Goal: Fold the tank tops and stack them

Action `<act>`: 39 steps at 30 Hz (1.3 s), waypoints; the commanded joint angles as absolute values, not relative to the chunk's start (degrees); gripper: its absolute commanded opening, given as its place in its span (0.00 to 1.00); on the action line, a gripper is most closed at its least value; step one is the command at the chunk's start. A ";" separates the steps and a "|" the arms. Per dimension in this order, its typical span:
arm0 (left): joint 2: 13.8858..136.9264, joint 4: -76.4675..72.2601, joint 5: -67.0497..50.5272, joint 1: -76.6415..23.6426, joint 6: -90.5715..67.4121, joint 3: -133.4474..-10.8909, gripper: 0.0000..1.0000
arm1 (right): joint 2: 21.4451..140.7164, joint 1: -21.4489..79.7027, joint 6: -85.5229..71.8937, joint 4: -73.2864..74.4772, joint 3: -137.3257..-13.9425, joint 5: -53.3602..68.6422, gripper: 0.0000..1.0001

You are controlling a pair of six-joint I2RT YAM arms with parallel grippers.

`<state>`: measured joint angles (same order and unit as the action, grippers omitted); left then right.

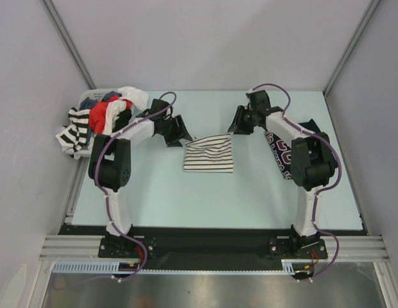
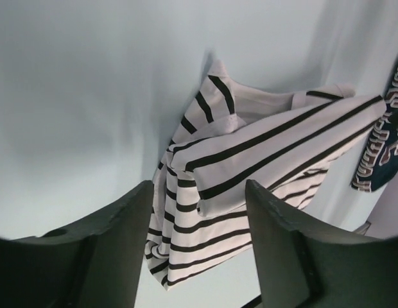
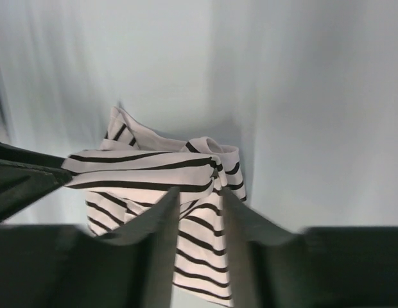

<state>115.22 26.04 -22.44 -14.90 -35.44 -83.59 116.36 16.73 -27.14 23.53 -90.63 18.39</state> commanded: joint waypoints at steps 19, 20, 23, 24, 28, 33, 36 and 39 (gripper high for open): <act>92.98 10.90 -20.38 -20.73 -33.39 -66.80 0.45 | 103.53 20.39 -29.79 0.53 -70.58 34.27 0.00; 93.60 9.85 -20.74 -21.61 -34.36 -66.45 0.39 | 104.49 20.65 -31.54 -2.08 -69.71 35.32 0.00; 95.70 5.38 -21.53 -25.04 -36.20 -64.95 0.21 | 107.47 21.27 -34.79 -7.98 -69.35 39.80 0.00; 96.06 4.67 -21.27 -25.66 -36.65 -64.86 0.14 | 108.27 21.36 -35.41 -10.61 -69.69 40.60 0.00; 94.32 -4.99 -21.71 -26.10 -40.60 -57.42 0.01 | 112.75 22.23 -39.37 -16.52 -71.36 44.64 0.00; 92.82 -14.05 -21.62 -26.02 -43.85 -49.94 0.00 | 117.50 23.64 -40.95 -19.58 -73.39 46.31 0.00; 92.46 -19.06 -21.35 -26.19 -45.26 -44.23 0.00 | 121.02 23.82 -44.72 -24.34 -74.18 47.98 0.00; 96.23 -19.78 -23.02 -26.10 -44.74 -44.21 0.00 | 124.45 23.64 -45.09 -24.44 -76.98 47.82 0.00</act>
<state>95.66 -12.29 -21.19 -26.33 -43.59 -44.38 122.23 23.68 -42.74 -19.07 -73.08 45.78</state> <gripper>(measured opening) 0.008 0.009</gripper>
